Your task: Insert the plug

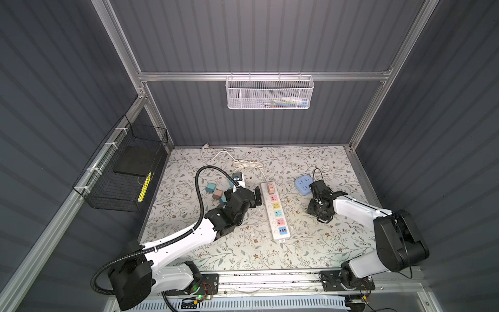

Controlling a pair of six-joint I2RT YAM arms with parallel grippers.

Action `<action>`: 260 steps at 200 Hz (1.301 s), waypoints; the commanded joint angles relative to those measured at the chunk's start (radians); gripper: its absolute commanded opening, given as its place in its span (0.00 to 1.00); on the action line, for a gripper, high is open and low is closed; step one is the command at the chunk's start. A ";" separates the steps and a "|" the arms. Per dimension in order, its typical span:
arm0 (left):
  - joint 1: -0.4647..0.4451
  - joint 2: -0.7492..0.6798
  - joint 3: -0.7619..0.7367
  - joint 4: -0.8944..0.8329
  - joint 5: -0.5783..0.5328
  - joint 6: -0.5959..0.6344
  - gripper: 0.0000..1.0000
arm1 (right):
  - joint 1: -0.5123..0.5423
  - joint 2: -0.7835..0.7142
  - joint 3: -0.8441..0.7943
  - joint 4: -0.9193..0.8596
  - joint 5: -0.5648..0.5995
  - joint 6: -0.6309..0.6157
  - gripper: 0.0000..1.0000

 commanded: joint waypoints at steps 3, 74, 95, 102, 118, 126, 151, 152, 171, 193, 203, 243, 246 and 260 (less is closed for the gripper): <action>0.006 -0.058 0.002 -0.185 -0.262 -0.180 1.00 | 0.148 -0.040 0.102 -0.022 0.037 -0.100 0.37; 0.034 -0.297 -0.017 -0.299 -0.436 -0.184 1.00 | 0.654 0.255 0.397 0.033 -0.107 -0.329 0.36; 0.034 -0.356 -0.027 -0.288 -0.421 -0.146 1.00 | 0.709 0.345 0.454 0.034 -0.169 -0.366 0.36; 0.034 -0.365 -0.026 -0.301 -0.413 -0.148 1.00 | 0.723 0.365 0.466 0.034 -0.168 -0.380 0.36; 0.034 -0.370 -0.021 -0.326 -0.396 -0.155 1.00 | 0.740 0.405 0.488 0.027 -0.177 -0.399 0.37; 0.033 -0.368 -0.021 -0.334 -0.391 -0.158 1.00 | 0.743 0.423 0.494 0.022 -0.170 -0.403 0.39; 0.033 -0.350 -0.026 -0.322 -0.378 -0.159 1.00 | 0.745 0.465 0.500 0.003 -0.153 -0.408 0.44; 0.033 -0.349 -0.026 -0.321 -0.378 -0.157 1.00 | 0.745 0.466 0.500 0.002 -0.153 -0.408 0.45; 0.033 -0.333 -0.038 -0.295 -0.372 -0.149 1.00 | 0.745 0.470 0.492 -0.006 -0.150 -0.408 0.53; 0.034 -0.316 -0.037 -0.289 -0.362 -0.147 1.00 | 0.744 0.452 0.476 -0.007 -0.154 -0.399 0.62; 0.034 -0.311 -0.034 -0.289 -0.358 -0.147 1.00 | 0.745 0.442 0.467 -0.009 -0.144 -0.397 0.65; 0.033 -0.308 -0.033 -0.272 -0.349 -0.132 1.00 | 0.722 0.416 0.437 -0.036 -0.073 -0.400 0.67; 0.033 -0.307 -0.031 -0.271 -0.347 -0.130 1.00 | 0.718 0.415 0.436 -0.040 -0.073 -0.402 0.67; 0.033 -0.306 -0.028 -0.269 -0.347 -0.124 1.00 | 0.700 0.402 0.423 -0.041 -0.048 -0.398 0.66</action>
